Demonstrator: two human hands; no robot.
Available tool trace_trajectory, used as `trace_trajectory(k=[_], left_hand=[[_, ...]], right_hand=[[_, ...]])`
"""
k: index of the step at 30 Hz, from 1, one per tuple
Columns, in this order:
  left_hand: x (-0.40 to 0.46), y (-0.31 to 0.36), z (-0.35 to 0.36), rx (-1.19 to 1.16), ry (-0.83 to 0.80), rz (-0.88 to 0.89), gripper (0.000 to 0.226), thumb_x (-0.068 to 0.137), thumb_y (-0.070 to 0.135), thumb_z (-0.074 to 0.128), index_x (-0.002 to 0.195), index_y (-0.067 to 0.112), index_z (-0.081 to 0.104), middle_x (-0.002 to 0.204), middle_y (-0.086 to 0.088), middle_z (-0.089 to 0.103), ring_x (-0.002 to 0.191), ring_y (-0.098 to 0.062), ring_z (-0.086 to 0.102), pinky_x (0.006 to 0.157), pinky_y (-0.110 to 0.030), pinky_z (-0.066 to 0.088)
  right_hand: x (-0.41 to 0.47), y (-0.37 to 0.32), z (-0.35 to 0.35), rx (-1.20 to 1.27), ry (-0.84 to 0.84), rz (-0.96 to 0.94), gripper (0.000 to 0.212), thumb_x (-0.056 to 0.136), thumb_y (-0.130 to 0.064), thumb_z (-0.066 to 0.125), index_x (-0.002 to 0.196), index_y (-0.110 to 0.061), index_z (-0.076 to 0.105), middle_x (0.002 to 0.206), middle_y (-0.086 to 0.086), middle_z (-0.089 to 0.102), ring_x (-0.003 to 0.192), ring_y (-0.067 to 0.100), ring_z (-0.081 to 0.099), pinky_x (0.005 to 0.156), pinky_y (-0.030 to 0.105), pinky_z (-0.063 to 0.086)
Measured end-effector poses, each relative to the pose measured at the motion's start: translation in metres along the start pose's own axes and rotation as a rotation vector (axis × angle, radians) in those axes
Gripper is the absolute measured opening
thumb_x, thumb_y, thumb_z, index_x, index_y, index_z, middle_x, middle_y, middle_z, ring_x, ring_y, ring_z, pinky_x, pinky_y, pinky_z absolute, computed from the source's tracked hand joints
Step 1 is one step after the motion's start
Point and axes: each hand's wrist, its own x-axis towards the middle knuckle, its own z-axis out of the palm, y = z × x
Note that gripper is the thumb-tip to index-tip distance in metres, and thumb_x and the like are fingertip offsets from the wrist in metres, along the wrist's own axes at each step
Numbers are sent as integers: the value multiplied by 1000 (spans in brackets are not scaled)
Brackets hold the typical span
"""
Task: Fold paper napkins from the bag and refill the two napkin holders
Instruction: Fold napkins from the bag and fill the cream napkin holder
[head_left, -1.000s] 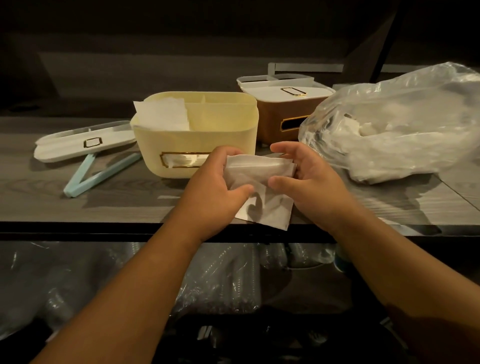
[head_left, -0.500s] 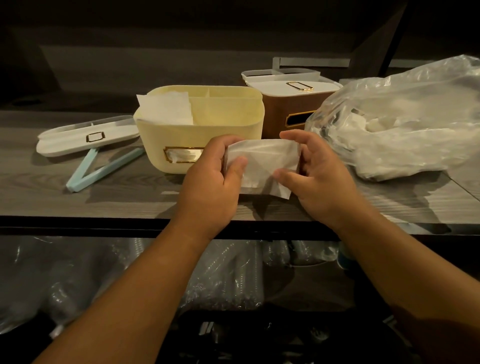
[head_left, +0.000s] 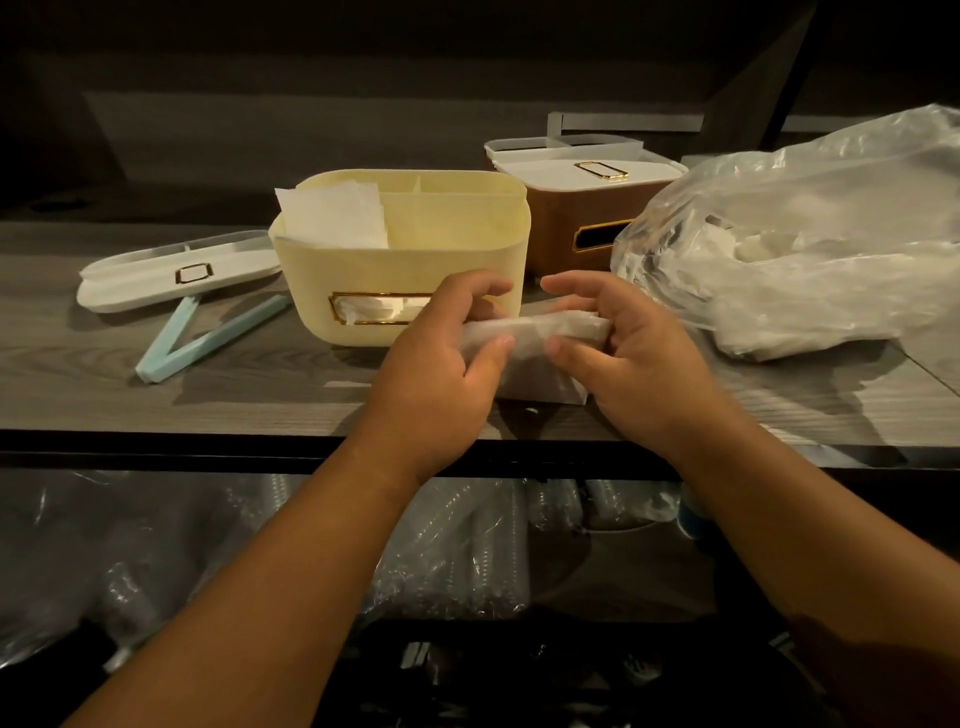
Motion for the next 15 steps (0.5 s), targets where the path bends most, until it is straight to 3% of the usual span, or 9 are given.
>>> trace_trajectory(k=[4, 9, 15], left_hand=[[1, -1, 2, 22, -114, -41, 49, 98, 20, 62, 137, 38, 39, 119, 15, 48, 106, -4, 52, 78, -9, 46], [0, 0, 0, -49, -34, -24, 51, 93, 18, 68, 126, 42, 37, 108, 21, 50, 107, 11, 49, 77, -6, 50], [0, 0, -2, -86, -39, -35, 57, 88, 7, 70, 125, 38, 39, 112, 12, 51, 107, -5, 53, 82, -9, 50]], right_hand=[[2, 2, 2, -47, -47, 44, 51, 92, -12, 69, 133, -37, 50, 110, -18, 63, 96, 1, 66, 80, 30, 60], [4, 0, 2, 52, -48, 51, 57, 90, -9, 70, 135, -35, 46, 116, -12, 64, 104, 8, 66, 83, 33, 60], [6, -1, 9, 87, -81, 119, 61, 85, -7, 73, 129, -39, 45, 117, -12, 58, 105, 12, 65, 89, 32, 58]])
